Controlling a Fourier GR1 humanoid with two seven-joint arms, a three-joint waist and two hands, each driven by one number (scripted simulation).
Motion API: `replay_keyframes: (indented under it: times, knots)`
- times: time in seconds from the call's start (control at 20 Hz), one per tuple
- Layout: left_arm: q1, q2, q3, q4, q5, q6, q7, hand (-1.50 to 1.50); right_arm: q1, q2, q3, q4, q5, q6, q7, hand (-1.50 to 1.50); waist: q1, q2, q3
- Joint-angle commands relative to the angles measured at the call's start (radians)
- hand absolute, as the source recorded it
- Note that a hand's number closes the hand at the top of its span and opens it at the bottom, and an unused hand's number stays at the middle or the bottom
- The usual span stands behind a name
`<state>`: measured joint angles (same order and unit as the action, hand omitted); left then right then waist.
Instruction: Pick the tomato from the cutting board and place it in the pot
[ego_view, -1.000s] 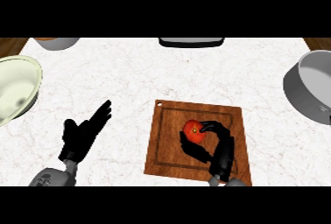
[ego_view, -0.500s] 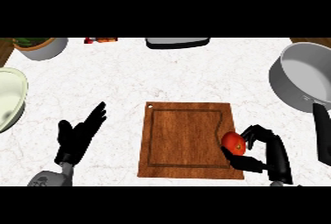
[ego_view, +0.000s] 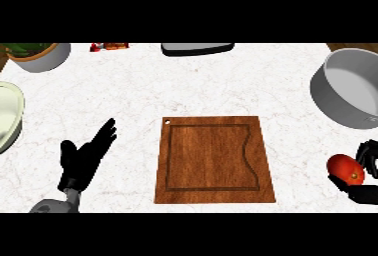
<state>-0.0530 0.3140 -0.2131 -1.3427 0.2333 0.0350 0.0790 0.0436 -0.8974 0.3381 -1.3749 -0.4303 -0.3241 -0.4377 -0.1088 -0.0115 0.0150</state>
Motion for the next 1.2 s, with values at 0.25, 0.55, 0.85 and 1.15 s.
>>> replay_keyframes:
  times: [0.25, 0.55, 0.85, 1.15]
  knots:
    - [0.003, -0.001, -0.018, -0.032, 0.0, -0.029, -0.004, 0.0, 0.102, -0.252, -0.316, 0.384, -0.143, 0.426, -0.47, 1.5, 0.067, 0.01, -0.008]
    - [-0.028, -0.013, -0.049, -0.028, -0.041, -0.039, 0.024, 0.0, 0.008, -0.337, -0.354, 0.722, -0.036, 0.618, -0.623, 1.5, 0.124, 0.017, -0.011]
    - [-0.084, -0.026, -0.028, -0.031, -0.041, -0.048, 0.088, 0.0, -0.182, -0.371, -0.294, 0.622, 0.072, 0.579, -0.425, 1.5, 0.128, 0.014, -0.015]
    - [-0.101, -0.07, -0.019, 0.022, -0.079, -0.038, 0.047, 0.0, -0.293, -0.345, -0.243, 0.594, 0.221, 0.532, -0.317, 1.5, 0.119, 0.014, -0.015]
